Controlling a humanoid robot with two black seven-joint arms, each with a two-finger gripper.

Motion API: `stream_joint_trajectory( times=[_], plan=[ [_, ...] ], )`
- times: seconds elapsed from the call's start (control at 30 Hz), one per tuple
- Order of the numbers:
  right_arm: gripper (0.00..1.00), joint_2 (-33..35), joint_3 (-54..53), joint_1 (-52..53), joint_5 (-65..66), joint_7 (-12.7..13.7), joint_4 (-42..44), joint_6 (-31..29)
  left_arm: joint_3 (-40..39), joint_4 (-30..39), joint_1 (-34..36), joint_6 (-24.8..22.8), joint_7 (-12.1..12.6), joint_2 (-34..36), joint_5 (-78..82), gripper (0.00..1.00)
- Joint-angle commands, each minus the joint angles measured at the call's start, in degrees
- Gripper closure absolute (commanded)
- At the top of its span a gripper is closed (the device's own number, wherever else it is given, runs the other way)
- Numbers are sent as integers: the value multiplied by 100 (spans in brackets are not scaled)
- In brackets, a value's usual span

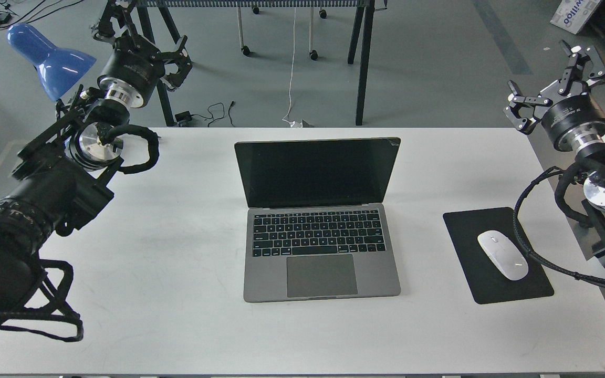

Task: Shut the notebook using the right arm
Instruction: 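Raise the right gripper and move it over the laptop screen's top edge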

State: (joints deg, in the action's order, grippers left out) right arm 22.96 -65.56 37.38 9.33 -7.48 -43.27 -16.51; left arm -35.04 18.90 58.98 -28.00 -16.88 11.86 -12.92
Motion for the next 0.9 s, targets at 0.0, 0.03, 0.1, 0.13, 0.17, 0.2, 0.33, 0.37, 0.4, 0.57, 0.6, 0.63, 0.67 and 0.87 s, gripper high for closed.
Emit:
stream_joint_trajectory(
  times=[0.0,0.03,0.1,0.13,0.17,0.2,0.33,0.37,0.4,0.57,0.6,0.63,0.67,0.87],
  plan=[
    [0,-28,-19,6,-10,-35,3,25,15,-1,-1,0,0,-8,9,0],
    [0,-37,-19,6,-10,-35,3,25,15,-1,-1,0,-9,-8,18,0],
    [0,-37,8,6,-2,-43,3,33,6,0,-1,0,0,-8,9,0],
    [0,-37,25,14,-2,-43,3,33,-2,-1,-1,0,0,1,1,0],
    [0,-54,43,41,-2,-43,3,33,-11,-1,-1,0,0,1,0,0],
    [0,-55,78,102,7,-43,3,33,-20,-1,-1,0,0,9,-8,0],
    [0,-81,481,506,16,-43,116,42,-29,-1,-1,0,0,9,-17,0],
    [0,-90,639,620,16,-43,221,42,-29,-1,-1,0,0,9,-17,0],
    [0,-151,832,778,16,-35,336,60,-37,-1,-1,0,0,9,-17,0],
    [0,-669,1659,1358,25,-70,863,261,-38,-1,-1,0,0,9,-26,0],
    [0,-774,1704,1411,25,-70,908,314,-38,-1,-1,0,0,9,-26,0],
    [0,-897,1730,1464,33,-70,925,367,-38,-1,-1,0,0,9,-26,0],
    [0,-994,1748,1491,51,-70,934,402,-38,-1,-1,0,0,9,-26,0],
    [0,-1530,2256,1684,104,-70,1154,578,-29,-1,-1,0,0,9,-26,0]
  ],
)
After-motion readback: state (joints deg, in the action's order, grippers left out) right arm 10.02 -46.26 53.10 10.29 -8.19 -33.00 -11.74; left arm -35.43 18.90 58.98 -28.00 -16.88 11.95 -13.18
